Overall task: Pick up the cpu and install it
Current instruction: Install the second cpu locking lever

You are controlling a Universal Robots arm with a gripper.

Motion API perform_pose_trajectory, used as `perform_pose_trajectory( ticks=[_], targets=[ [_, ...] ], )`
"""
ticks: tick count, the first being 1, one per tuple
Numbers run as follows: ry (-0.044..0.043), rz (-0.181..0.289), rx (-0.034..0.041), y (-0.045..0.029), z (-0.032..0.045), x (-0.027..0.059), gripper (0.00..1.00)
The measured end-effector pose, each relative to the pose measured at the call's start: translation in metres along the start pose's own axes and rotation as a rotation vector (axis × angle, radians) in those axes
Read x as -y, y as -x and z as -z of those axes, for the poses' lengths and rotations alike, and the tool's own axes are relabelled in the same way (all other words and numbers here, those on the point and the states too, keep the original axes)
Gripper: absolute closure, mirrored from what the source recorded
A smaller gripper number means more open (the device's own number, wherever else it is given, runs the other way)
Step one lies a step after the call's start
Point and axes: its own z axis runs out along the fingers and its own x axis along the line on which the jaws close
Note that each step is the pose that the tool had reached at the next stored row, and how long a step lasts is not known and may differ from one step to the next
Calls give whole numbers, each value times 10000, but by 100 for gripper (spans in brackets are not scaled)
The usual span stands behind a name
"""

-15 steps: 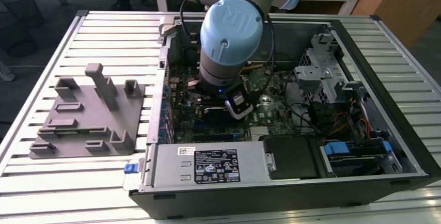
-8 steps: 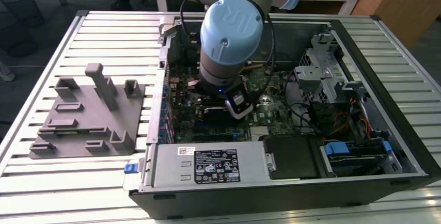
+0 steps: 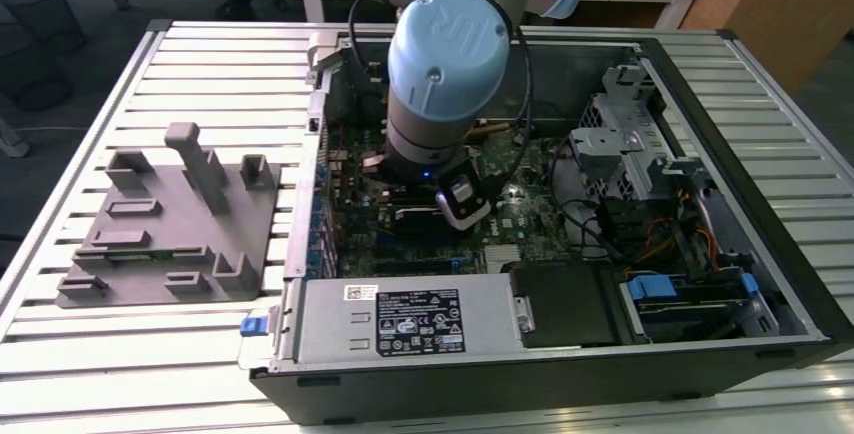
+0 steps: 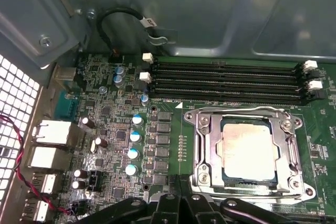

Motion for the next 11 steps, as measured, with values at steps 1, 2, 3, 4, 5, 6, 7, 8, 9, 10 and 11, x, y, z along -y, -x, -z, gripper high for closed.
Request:
perform_pose_trajectory(
  ticks=[1, 2, 3, 4, 5, 6, 7, 8, 9, 10, 11],
  targets=[
    [-19, -1, -1, 0, 0, -1, 89],
    [-32, -1, -2, 0, 0, -1, 89],
    [-37, -2, -2, 0, 1, -2, 89],
    [-42, -3, -4, -1, 6, -4, 89],
    [-38, -2, -1, 0, 13, -8, 89],
    [-35, -1, 1, 0, 20, -12, 89],
    [-40, -2, -2, -1, 32, -16, 89],
    [-33, -1, 0, -1, 38, -20, 89],
    [-34, -1, 0, -1, 44, -22, 89],
    [-36, -1, -1, -1, 48, -24, 89],
    [-35, -1, -1, -1, 50, -24, 89]
  ],
)
